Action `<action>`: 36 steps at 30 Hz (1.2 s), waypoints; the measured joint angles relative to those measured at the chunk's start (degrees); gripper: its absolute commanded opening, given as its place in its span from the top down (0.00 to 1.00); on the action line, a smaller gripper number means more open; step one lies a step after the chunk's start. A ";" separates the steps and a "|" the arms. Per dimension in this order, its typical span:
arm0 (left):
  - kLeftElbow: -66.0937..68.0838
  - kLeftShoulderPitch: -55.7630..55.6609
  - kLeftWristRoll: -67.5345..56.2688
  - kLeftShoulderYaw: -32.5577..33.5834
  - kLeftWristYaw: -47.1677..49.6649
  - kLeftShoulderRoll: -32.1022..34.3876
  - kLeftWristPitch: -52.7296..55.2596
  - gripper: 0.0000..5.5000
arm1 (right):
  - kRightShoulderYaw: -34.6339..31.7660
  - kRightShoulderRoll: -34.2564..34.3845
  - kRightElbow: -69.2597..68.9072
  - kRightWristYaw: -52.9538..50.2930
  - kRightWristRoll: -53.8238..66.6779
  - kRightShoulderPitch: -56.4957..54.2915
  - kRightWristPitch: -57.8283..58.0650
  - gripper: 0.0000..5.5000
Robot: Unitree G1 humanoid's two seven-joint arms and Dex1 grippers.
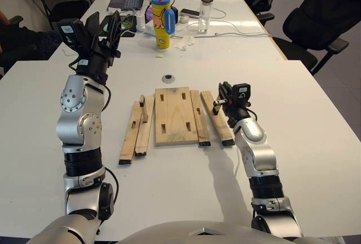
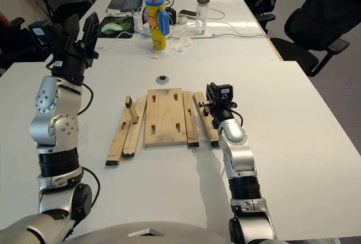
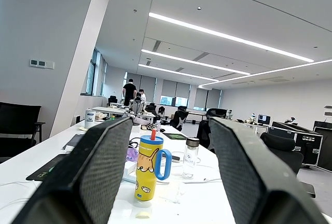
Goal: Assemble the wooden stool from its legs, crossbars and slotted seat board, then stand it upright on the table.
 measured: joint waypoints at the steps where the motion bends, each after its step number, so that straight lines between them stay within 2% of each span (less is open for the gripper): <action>1: 0.00 0.00 0.01 0.00 -0.01 0.00 0.00 0.50 | 0.02 0.01 -0.05 0.06 0.00 0.26 -0.42 0.92; 16: 0.29 0.00 0.04 0.01 -0.08 0.02 -0.26 0.50 | 0.30 0.04 -0.62 0.48 -0.06 2.13 -3.11 0.92; 17: 0.29 0.00 0.03 0.00 -0.09 0.02 -0.28 0.50 | 0.29 0.04 -0.71 0.49 -0.05 2.12 -3.12 0.86; 25: 0.44 0.00 0.20 0.05 -0.11 0.03 -0.46 0.50 | -0.11 0.07 -4.01 0.62 0.87 3.27 0.82 0.64; 34: 0.42 0.14 0.49 0.04 0.04 -0.10 -0.92 0.50 | -2.53 -0.85 -11.67 -0.02 2.39 -4.41 7.34 0.64; 36: 0.39 0.16 0.81 -0.01 0.14 -0.45 -1.03 0.50 | -4.69 -1.79 -11.17 -0.11 3.38 -9.26 8.38 0.68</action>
